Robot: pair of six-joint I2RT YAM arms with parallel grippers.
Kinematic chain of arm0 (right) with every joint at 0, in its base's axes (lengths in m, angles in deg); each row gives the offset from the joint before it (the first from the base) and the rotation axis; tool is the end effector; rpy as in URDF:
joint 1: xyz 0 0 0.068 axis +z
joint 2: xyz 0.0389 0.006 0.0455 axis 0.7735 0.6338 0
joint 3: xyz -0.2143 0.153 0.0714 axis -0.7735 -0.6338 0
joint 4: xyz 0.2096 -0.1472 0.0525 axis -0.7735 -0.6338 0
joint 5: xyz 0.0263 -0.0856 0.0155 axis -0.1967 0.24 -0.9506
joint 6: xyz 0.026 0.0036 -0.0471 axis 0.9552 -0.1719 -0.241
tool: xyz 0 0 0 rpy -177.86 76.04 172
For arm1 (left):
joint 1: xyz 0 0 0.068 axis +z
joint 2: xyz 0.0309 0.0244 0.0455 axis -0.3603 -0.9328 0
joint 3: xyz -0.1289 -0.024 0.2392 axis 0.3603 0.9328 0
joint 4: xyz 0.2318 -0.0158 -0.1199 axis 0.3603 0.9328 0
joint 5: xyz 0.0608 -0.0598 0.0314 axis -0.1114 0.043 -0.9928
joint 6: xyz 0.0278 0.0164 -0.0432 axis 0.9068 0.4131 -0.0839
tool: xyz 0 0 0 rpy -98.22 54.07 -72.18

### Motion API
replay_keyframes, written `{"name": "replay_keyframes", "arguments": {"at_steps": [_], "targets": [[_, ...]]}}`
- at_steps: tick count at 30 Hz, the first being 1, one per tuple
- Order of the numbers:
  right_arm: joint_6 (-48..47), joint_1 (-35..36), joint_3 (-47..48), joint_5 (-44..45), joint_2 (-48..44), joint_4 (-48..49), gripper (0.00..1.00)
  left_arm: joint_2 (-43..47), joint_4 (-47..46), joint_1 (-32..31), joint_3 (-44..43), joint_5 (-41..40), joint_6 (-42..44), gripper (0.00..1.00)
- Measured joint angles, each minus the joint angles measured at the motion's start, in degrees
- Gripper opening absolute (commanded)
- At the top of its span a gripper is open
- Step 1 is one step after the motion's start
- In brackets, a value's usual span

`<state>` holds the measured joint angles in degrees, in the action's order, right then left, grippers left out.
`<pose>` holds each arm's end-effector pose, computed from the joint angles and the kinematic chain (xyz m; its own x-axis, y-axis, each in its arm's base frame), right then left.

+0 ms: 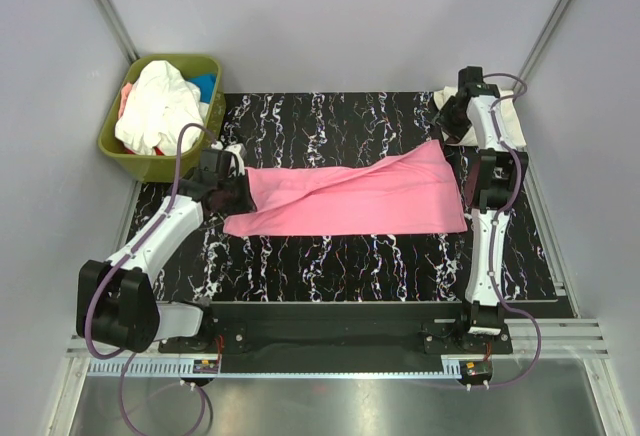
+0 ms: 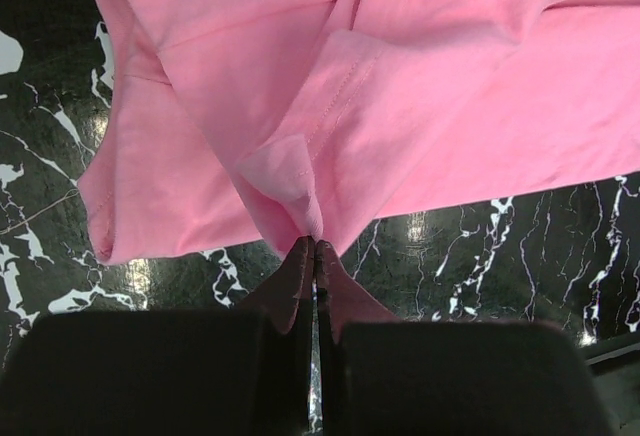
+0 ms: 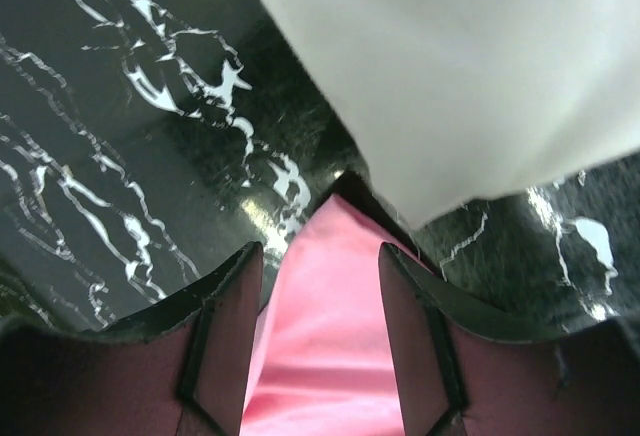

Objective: Fold and stack the t-shirts
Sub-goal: Fold the tshirt

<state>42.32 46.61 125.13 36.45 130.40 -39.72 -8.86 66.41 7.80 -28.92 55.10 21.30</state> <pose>0.5379 -0.0366 0.1927 -0.7436 0.5561 -0.3713 0.4904 0.8310 0.2624 0.2531 -0.0662 0.2432 -0.8429 -0.1343 -0.5210 0.0502 0.9445 -0.3247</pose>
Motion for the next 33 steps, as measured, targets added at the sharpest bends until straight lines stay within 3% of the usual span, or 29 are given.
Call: {"name": "replay_keyframes", "arguments": {"at_steps": [11,14,22,28,33], "targets": [[0.0,0.4,-0.6,-0.1,2.8,-0.7,0.53,0.0,0.0,-0.1,0.2,-0.1,0.4,0.0],[-0.2,0.6,-0.6,-0.1,2.8,-0.6,0.43,0.0,0.0,-0.2,0.2,-0.1,0.5,0.0],[-0.8,1.4,-1.6,-0.1,2.8,0.0,0.0,0.0,0.0,-0.2,0.2,-0.6,0.8,0.0],[-1.4,1.4,-1.3,0.1,2.8,0.0,0.0,-1.9,0.8,-0.2,-1.2,-1.2,0.8,0.0],[-2.7,1.5,1.2,2.2,2.9,-1.1,0.0,-10.0,3.6,-0.2,-12.4,-2.3,1.4,0.0]]}}
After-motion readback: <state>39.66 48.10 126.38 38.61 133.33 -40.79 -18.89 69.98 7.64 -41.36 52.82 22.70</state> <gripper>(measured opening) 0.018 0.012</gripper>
